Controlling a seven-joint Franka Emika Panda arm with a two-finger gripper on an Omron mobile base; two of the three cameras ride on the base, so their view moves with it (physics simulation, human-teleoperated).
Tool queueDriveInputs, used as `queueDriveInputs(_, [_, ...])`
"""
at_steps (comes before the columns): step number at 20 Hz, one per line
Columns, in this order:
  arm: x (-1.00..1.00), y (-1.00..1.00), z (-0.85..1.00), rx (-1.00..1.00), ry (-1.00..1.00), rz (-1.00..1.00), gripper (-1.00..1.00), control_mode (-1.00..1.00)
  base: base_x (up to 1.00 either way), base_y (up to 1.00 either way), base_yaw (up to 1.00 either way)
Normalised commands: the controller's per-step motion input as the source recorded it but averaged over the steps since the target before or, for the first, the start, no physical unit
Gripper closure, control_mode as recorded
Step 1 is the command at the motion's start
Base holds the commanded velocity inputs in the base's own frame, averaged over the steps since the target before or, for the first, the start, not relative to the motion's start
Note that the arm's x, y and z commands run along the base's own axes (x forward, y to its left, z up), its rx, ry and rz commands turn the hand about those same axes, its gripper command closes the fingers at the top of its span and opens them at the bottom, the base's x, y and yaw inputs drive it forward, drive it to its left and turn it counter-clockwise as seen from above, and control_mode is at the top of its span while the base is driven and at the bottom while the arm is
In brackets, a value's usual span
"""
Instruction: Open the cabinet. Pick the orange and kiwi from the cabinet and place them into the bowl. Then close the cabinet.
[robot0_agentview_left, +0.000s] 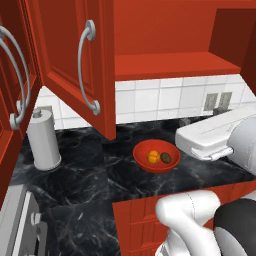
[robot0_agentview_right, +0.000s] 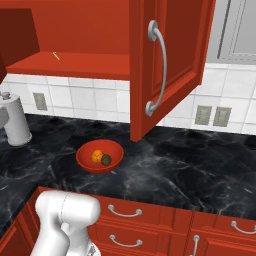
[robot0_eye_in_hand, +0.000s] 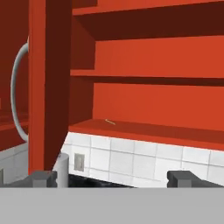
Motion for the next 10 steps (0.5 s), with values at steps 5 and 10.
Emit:
queueDriveInputs(5, [-0.02, 0.43, 0.00, 0.00, -0.10, 0.05, -1.00, -1.00, 0.00, 0.00, 0.00])
queueDriveInputs(10, [0.00, 0.64, 0.00, 0.00, -0.09, 0.00, -1.00, -1.00, 0.00, 0.00, 0.00])
